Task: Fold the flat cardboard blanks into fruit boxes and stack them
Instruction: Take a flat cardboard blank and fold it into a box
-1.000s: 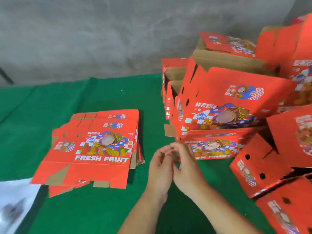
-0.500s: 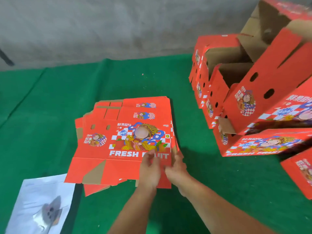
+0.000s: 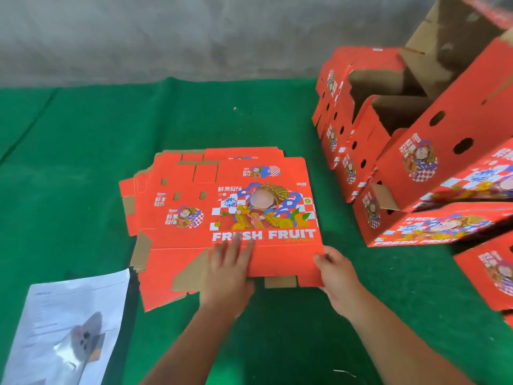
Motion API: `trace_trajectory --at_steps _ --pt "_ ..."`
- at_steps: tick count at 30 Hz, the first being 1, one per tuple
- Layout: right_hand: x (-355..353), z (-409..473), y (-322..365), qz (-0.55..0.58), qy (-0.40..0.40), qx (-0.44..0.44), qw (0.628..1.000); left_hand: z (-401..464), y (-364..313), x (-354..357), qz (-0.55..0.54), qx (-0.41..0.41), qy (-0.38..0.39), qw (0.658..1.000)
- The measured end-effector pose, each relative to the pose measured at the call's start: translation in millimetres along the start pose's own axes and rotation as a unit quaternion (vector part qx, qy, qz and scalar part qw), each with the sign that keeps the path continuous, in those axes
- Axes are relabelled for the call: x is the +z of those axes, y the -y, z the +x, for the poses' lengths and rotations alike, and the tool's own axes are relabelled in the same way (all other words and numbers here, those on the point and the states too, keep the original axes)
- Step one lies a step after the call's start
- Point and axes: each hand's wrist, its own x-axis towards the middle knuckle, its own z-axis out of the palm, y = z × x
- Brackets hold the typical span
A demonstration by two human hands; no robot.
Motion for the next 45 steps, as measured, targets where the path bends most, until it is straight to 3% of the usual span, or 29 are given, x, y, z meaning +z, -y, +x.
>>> trace_trajectory --at_steps 3,6,8,13,17,23,25,27,30,33,36,39,41,45 --pt "-29.3 -13.7 20.1 -0.086 0.017 -0.106 0.991 -6.1 13.7 -15.4 -0.070 -0.191 -0.010 0.979" --pt "-48.5 -30.1 33.8 -0.135 0.049 -0.159 0.977 -11.1 15.3 -24.9 -0.171 -0.244 0.042 0.954" --pt "-56.8 -39.5 37.8 -0.132 0.049 -0.187 0.972 -17.7 8.1 -30.3 -0.206 -0.221 0.038 0.952" --pt "-73.6 -54.6 44.6 -0.066 -0.005 -0.202 0.977 -33.5 -16.5 -44.9 -0.281 -0.118 -0.069 0.950" --pt "-87.4 -62.3 49.1 -0.005 -0.028 -0.224 0.974 -46.2 -36.0 -57.8 -0.232 -0.085 -0.107 0.963" --pt "-123.9 -72.7 82.9 0.149 0.021 -0.211 0.966 -53.0 -75.5 -79.2 -0.094 -0.046 -0.104 0.989" --pt "-133.1 -69.0 90.1 0.147 0.024 -0.237 0.960 -46.4 -92.1 -88.3 -0.070 -0.034 -0.107 0.991" --pt "-137.3 -70.0 93.9 0.082 0.033 -0.290 0.953 -41.7 -110.4 -99.3 -0.067 -0.034 -0.104 0.992" --pt "-141.4 -85.0 85.1 -0.110 0.023 -0.382 0.917 -38.3 -141.1 -114.8 -0.114 -0.031 -0.115 0.986" --pt "-148.4 -102.7 67.4 -0.335 -0.086 -0.456 0.820 -37.2 -173.4 -130.7 -0.180 -0.024 -0.148 0.972" --pt "-155.4 -114.4 53.6 -0.462 -0.067 -0.471 0.748 -32.6 -201.4 -146.5 -0.291 -0.008 -0.190 0.938" --pt "-171.3 -111.7 46.6 -0.514 -0.086 -0.479 0.707 -31.9 -232.7 -154.3 -0.432 0.014 -0.211 0.877" --pt "-184.8 -106.2 48.6 -0.517 -0.121 -0.481 0.698 -37.4 -257.8 -154.0 -0.499 0.038 -0.195 0.844" --pt "-214.2 -97.3 54.5 -0.518 -0.193 -0.459 0.696 -45.8 -301.1 -141.8 -0.523 0.057 -0.168 0.834"
